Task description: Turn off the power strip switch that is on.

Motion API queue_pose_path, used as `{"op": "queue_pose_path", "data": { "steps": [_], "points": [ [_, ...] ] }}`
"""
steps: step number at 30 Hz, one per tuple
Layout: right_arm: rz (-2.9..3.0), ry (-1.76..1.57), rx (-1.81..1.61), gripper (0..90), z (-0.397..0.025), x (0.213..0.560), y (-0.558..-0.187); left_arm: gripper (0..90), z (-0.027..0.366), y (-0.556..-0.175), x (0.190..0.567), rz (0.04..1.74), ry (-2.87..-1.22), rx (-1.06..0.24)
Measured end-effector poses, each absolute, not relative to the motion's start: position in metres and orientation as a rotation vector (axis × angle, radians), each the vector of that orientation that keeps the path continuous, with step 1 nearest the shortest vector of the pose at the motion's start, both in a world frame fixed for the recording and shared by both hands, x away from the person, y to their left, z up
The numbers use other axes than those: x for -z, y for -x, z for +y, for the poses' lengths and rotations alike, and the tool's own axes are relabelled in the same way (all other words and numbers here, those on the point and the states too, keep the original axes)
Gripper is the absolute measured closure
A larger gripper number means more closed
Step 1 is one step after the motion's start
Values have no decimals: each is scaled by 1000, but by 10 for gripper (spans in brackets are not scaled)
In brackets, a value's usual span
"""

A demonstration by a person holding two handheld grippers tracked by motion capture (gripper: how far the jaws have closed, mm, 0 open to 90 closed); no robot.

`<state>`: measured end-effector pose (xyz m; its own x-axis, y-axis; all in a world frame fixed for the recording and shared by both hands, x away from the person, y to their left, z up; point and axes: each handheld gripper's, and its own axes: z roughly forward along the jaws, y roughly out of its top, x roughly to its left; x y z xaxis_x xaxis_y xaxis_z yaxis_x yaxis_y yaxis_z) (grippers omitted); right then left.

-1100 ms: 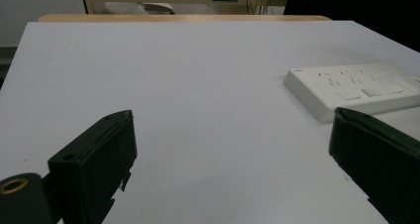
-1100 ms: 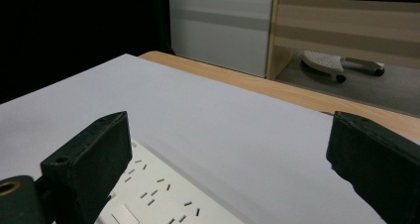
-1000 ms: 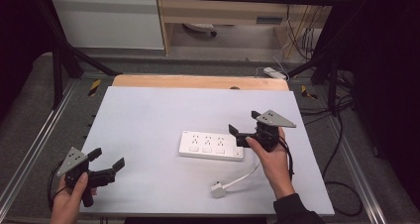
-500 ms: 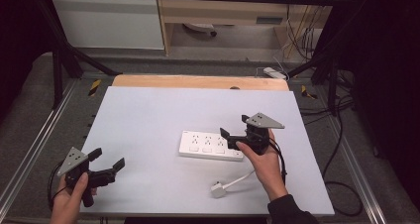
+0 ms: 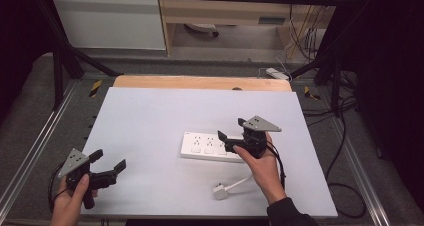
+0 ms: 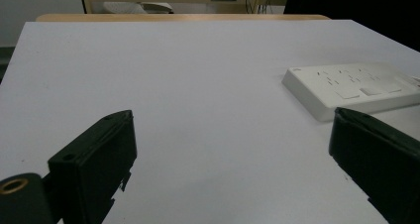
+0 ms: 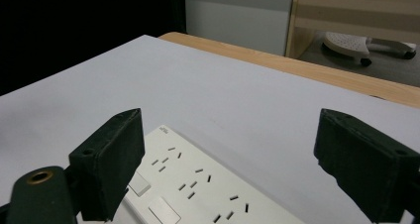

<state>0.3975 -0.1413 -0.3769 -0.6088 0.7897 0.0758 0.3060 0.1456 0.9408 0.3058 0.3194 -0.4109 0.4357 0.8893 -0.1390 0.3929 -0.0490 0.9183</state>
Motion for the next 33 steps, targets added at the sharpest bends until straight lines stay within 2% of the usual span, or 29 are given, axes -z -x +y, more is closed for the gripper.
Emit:
{"op": "queue_pose_path", "data": {
  "steps": [5,16,20,29,30,31,33],
  "points": [
    [1992,-1043,-1475,197,-138,378,-396,44,319,-306,411,1136,-1645,-595],
    [2012,-1024,-1473,206,-130,381,-394,44,319,-306,411,1133,-1648,-594],
    [2022,-1018,-1474,235,-127,382,-394,44,319,-306,411,1133,-1648,-595],
    [2051,-979,-1448,453,-116,388,-392,44,319,-306,411,1134,-1648,-595],
    [2064,-977,-1432,527,-113,390,-392,44,319,-306,411,1134,-1648,-595],
    [2064,-977,-1432,527,-113,390,-392,44,319,-306,411,1134,-1647,-596],
    [2073,-977,-1424,593,-112,393,-392,45,319,-306,411,1134,-1647,-596]
  ]
}}
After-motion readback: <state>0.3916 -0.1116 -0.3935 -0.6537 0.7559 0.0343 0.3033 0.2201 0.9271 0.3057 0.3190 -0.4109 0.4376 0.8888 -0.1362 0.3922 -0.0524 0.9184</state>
